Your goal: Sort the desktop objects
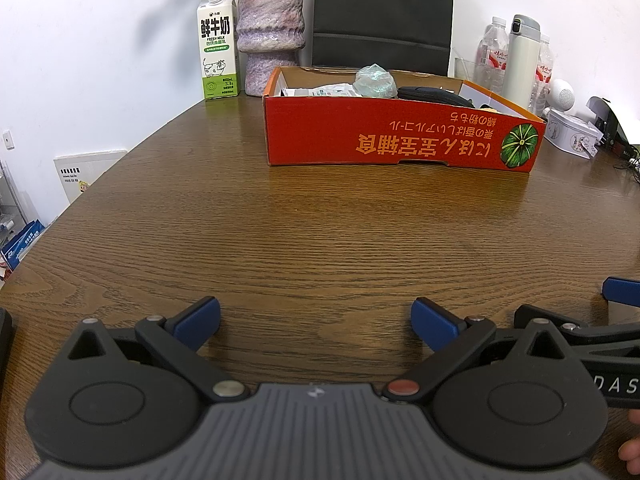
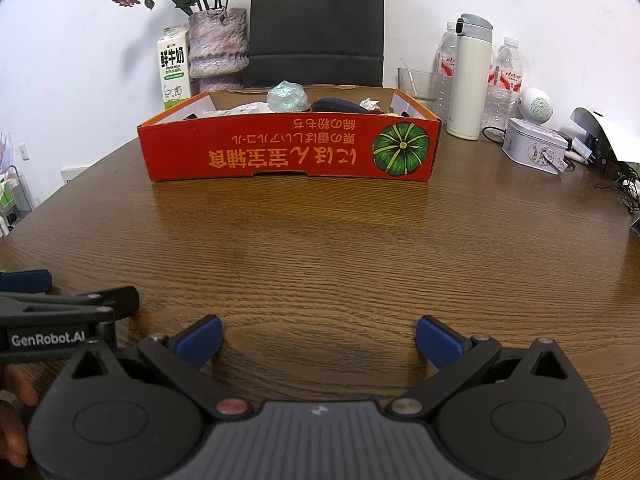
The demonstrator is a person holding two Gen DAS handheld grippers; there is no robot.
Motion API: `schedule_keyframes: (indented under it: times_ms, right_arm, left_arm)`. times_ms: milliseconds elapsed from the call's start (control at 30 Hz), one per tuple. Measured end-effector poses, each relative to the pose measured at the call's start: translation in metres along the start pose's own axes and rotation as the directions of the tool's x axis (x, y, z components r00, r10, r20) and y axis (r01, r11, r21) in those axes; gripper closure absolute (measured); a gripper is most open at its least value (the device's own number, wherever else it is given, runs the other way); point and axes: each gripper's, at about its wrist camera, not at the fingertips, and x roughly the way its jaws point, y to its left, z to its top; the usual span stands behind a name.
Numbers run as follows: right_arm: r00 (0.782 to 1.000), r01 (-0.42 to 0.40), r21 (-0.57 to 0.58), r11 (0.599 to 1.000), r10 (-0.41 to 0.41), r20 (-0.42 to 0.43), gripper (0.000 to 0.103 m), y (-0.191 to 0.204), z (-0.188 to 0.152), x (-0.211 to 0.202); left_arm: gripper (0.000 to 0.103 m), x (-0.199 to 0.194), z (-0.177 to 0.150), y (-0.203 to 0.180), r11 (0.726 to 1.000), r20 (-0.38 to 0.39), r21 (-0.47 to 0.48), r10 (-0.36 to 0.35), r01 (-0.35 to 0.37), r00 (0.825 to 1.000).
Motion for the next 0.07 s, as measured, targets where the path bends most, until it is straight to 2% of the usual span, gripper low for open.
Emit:
schedule_keyframes:
  times_ms: [67]
  right_arm:
    - [1.000,0.000,0.000,1.000,0.000,0.000,0.000,-0.0001,0.0000,0.0000]
  left_arm:
    - [0.000,0.0002,0.0001,-0.0002,1.000,0.000,0.000,0.000,0.000,1.000]
